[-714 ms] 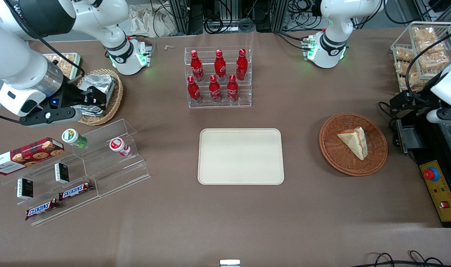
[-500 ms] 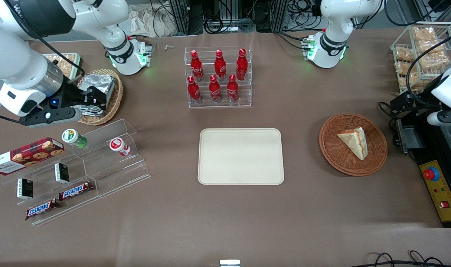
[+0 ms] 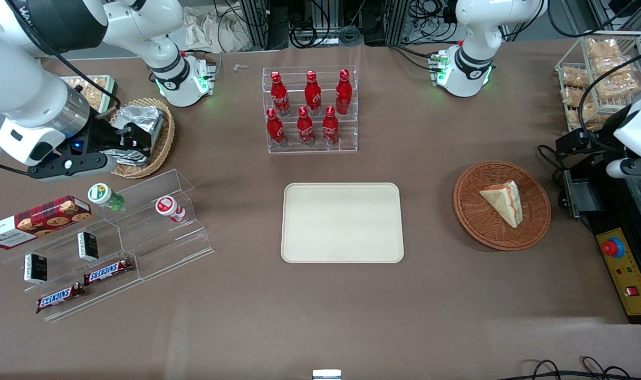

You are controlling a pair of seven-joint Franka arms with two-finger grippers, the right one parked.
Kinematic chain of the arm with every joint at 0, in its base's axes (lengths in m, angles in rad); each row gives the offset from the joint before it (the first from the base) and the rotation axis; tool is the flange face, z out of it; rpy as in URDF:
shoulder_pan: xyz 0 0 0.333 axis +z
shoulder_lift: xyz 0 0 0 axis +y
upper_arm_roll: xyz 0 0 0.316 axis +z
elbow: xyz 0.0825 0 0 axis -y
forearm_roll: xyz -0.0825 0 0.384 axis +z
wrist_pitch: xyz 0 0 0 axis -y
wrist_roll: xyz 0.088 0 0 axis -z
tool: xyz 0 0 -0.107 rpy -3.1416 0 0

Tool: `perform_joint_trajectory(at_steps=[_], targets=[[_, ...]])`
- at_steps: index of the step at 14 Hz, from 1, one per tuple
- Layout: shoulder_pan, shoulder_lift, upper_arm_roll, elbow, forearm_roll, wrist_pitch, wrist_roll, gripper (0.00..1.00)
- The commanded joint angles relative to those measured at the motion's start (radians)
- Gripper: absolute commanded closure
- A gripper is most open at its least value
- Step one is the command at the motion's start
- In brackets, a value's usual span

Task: Place sandwich from basket to tray

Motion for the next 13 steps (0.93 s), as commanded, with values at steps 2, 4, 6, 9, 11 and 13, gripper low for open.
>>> perform_joint_trajectory(at_steps=[2,4,6,9,11,13], targets=[[0.003,-0.159,-0.004,-0.338,-0.009,0.259,-0.294,0.00],[0.003,-0.199,-0.002,-0.471,-0.013,0.376,-0.385,0.00],[0.004,-0.183,-0.001,-0.543,-0.006,0.460,-0.494,0.00],[0.004,-0.121,-0.001,-0.614,0.001,0.588,-0.566,0.00],[0.010,-0.080,-0.001,-0.666,0.001,0.707,-0.568,0.00],[0.035,-0.023,-0.001,-0.703,0.002,0.816,-0.568,0.00]])
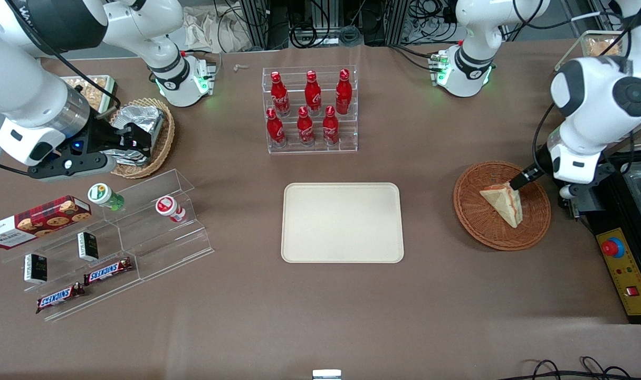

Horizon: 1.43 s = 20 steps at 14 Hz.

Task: Place sandwich from basket to tray
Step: 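Lower the open left gripper onto the sandwich in the basket, then close the left gripper on the sandwich and lift it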

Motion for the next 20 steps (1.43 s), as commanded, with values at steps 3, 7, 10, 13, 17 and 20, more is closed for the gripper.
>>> perform_joint_trajectory(at_steps=[3,7,10,13,17,20], targets=[[0.021,0.121,-0.001,-0.048,0.001,0.169,-0.020,0.00],[0.024,0.205,-0.001,-0.079,-0.001,0.278,-0.021,0.00],[0.026,0.248,0.000,-0.079,-0.002,0.285,-0.021,0.00],[0.026,0.253,0.002,-0.081,-0.002,0.285,-0.021,0.07],[0.023,0.223,0.000,-0.072,0.001,0.277,-0.081,1.00],[0.021,0.144,-0.004,-0.043,0.004,0.159,-0.081,1.00]])
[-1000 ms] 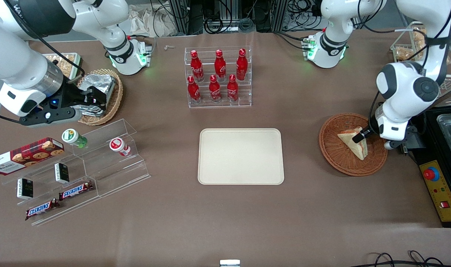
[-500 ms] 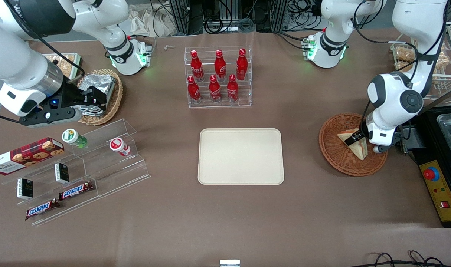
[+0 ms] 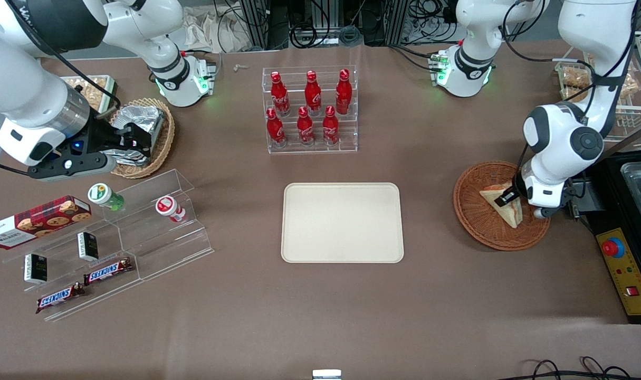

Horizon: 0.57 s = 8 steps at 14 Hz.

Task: Place sandwich from basket to tray
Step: 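Close the left gripper on the sandwich and lift it, then carry the held sandwich with the left gripper over the white tray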

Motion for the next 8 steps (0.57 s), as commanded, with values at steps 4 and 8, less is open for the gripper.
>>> perform_joint_trajectory(at_steps=[4,8], targets=[[-0.001,-0.152,-0.012,0.153,0.005,-0.343,-0.037,1.00],[-0.009,-0.143,-0.086,0.519,0.028,-0.789,-0.038,1.00]])
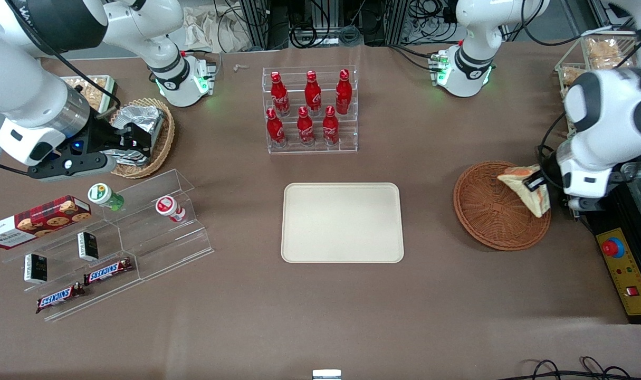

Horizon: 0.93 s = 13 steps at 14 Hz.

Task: Place sandwich from basket to tray
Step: 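Carry the held sandwich with the left gripper over the white tray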

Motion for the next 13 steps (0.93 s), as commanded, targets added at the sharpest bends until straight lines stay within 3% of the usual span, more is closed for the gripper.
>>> perform_joint_trajectory(at_steps=[1,4,6,9,13], targets=[[-0.004,0.021,-0.082,0.230,0.021,-0.204,-0.024,1.00],[-0.004,0.045,-0.206,0.353,0.018,-0.261,-0.008,1.00],[-0.001,0.074,-0.329,0.349,0.021,-0.244,-0.017,1.00],[-0.026,0.145,-0.439,0.315,0.038,-0.154,-0.015,1.00],[-0.164,0.302,-0.443,0.186,0.176,0.099,-0.043,1.00]])
